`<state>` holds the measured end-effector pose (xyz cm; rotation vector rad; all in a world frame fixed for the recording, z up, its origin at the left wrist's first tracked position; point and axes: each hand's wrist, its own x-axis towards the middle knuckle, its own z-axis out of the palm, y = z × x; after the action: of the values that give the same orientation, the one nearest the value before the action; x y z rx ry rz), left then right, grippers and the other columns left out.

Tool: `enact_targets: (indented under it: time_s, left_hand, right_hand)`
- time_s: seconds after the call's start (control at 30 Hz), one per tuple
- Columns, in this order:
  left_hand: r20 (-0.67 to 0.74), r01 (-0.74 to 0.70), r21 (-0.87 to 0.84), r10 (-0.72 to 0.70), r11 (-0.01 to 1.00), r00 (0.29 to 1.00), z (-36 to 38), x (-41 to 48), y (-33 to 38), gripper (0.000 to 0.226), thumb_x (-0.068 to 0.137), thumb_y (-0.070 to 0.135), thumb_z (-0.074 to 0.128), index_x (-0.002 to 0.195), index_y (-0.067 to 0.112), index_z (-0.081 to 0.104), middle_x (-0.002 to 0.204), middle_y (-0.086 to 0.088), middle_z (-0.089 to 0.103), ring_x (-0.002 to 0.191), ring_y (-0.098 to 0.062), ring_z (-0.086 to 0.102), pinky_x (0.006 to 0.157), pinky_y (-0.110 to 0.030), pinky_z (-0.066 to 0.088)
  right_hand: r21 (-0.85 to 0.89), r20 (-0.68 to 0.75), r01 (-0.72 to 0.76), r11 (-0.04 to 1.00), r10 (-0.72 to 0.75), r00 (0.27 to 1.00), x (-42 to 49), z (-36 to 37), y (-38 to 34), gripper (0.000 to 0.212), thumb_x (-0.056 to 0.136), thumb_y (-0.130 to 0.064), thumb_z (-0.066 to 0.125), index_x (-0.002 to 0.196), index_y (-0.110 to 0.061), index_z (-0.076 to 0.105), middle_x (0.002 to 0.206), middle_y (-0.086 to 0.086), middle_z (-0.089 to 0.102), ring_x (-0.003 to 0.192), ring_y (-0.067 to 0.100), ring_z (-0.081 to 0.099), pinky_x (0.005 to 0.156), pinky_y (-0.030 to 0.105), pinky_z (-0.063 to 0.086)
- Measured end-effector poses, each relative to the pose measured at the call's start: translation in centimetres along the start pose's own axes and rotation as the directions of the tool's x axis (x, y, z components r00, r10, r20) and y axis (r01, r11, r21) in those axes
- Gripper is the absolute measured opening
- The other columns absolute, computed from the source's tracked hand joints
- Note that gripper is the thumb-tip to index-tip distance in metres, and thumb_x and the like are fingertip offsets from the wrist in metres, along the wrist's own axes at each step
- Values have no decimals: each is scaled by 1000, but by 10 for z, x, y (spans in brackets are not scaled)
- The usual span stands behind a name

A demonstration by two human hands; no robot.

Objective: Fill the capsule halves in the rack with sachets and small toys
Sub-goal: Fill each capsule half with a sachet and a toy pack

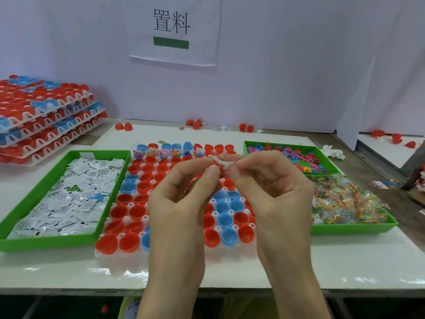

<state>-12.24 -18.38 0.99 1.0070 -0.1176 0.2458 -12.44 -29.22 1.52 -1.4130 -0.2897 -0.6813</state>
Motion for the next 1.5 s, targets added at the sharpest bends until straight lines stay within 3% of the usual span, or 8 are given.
enact_targets:
  time_s: [0.3,0.53,0.67,0.8,0.87,0.97,1.13,1.5]
  left_hand:
    - [-8,66,-137,-68,988,998,5,0,-9,21,69,18,72,87,9,77,95,-15,75,91,-24,73,74,-22,57]
    - [121,-44,299,8,953,993,-13,8,-9,7,85,11,70,87,15,75,85,-3,75,83,-16,74,74,-18,56]
    - [44,-136,458,131,878,990,-59,25,22,9,74,29,69,82,27,73,83,1,75,78,-12,74,69,-14,56]
    - [-26,-127,819,258,559,966,-131,68,49,22,88,20,68,83,41,71,85,11,74,82,-8,71,73,-29,57]
    - [-77,13,927,156,375,985,-162,90,47,19,93,19,66,93,38,71,104,6,73,96,-18,67,87,-42,52]
    - [-136,137,985,-11,105,991,-184,102,30,26,92,20,67,118,18,67,129,-10,65,111,-28,60,94,-47,48]
    - [-163,151,970,45,190,986,-188,103,29,18,92,20,68,110,21,71,119,-5,69,103,-22,62,89,-41,49]
    - [-206,177,954,101,244,973,-189,102,27,12,92,18,67,103,20,71,109,-4,70,96,-19,62,81,-34,44]
  right_hand:
    - [-33,61,13,999,-11,998,5,-6,1,22,73,-13,82,91,-14,71,88,0,78,83,17,76,73,24,60]
    - [-91,116,-28,995,39,992,27,-20,15,26,76,3,80,95,-9,68,84,0,78,81,15,76,73,19,58]
    - [-268,158,-7,963,51,986,74,-21,30,24,78,-3,82,95,-14,69,82,-3,78,79,13,76,72,20,58]
    - [-521,252,102,847,39,967,135,-11,70,21,78,-4,79,91,-18,70,76,-6,76,72,2,73,73,19,59]
    - [-616,313,140,775,78,947,156,-1,96,21,77,-2,75,90,-17,70,75,-6,76,70,0,72,74,22,60]
    - [-694,378,178,697,143,915,174,12,134,20,77,1,71,87,-17,68,77,-1,76,70,3,71,74,24,60]
    - [-740,429,227,633,184,884,181,24,169,24,81,-1,69,87,-24,65,84,1,75,73,1,67,64,7,46]
    - [-780,434,246,575,216,874,171,16,194,18,80,-4,68,90,-19,70,85,-2,74,76,3,66,78,22,55]
